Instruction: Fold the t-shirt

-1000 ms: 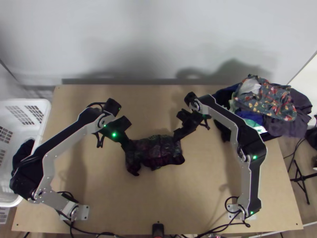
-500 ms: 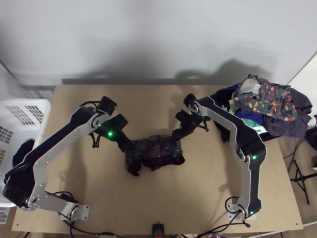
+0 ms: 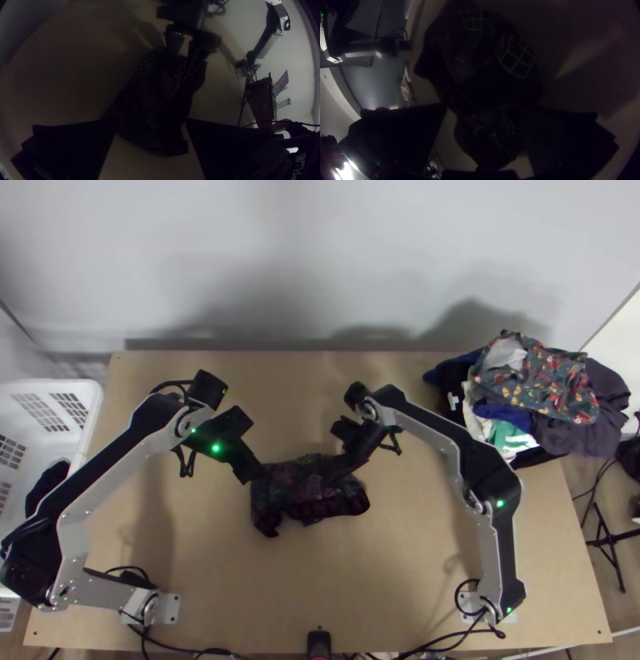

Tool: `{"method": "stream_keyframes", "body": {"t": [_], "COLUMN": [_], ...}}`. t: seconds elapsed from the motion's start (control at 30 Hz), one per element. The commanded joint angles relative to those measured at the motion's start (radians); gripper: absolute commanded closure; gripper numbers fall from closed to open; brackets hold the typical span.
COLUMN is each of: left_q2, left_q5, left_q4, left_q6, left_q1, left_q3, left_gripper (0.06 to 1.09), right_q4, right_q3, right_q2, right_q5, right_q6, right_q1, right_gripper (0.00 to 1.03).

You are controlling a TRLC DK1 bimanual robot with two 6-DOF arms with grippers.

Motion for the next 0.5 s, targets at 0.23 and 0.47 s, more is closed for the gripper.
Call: {"method": "stream_keyframes", "body": {"t": [0.23,0.47], "left_q2": [-0.066,-0.115], "left_q5": [-0.011,-0.011], "left_q4": [-0.008,-0.011], "left_q6": [0.021,0.031], "left_q1": [0.048,0.086], "left_q3": [-0.069,-0.076], "left_gripper": [0.10,0.10], "right_q4": [0.107,0.079], "right_q3": [-0.002,0.007], "right_q2": [0.052,-0.051], "right_q5": [0.066,0.083], "right_q6": [0.063,0.077], "right_q1": [-0.015,-0.009], "right_gripper": [1.00,1.00]}}
